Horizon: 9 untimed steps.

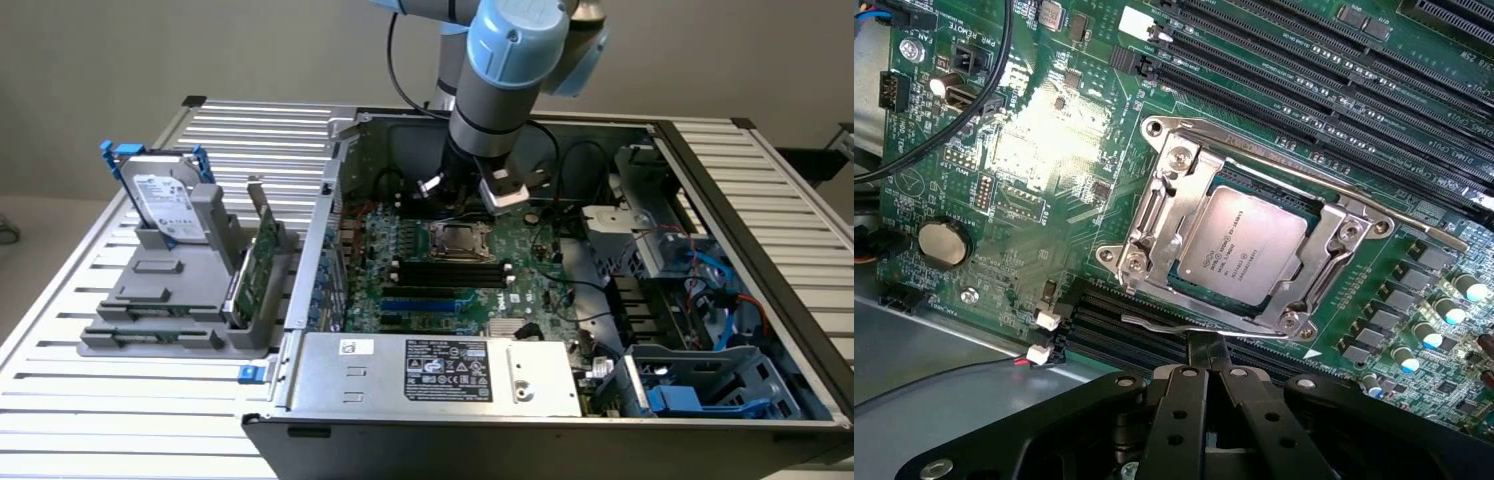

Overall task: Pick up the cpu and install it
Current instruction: 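Install the first cpu locking lever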

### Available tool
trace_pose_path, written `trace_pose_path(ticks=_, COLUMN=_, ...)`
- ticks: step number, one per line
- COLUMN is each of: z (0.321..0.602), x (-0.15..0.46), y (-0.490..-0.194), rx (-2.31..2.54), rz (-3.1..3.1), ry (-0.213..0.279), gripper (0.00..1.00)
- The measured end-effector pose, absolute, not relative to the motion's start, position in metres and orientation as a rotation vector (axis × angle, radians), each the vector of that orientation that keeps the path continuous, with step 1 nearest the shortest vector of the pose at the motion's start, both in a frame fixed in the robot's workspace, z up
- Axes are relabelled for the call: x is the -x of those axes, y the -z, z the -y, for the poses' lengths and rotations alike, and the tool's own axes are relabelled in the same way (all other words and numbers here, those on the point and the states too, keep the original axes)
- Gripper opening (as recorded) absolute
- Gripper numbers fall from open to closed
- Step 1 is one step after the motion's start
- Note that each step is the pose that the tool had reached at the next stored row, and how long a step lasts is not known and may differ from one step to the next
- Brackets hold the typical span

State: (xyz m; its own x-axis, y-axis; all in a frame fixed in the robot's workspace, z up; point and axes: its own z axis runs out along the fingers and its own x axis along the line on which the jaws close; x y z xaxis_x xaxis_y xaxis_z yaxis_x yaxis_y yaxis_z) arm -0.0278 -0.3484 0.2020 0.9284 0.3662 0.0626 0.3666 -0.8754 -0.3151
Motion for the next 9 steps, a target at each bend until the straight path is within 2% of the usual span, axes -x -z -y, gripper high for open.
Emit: trace_pose_path(ticks=9, z=0.3484, x=0.0284, y=-0.2023, rx=2.762, rz=0.539, ry=-0.001, gripper=0.11)
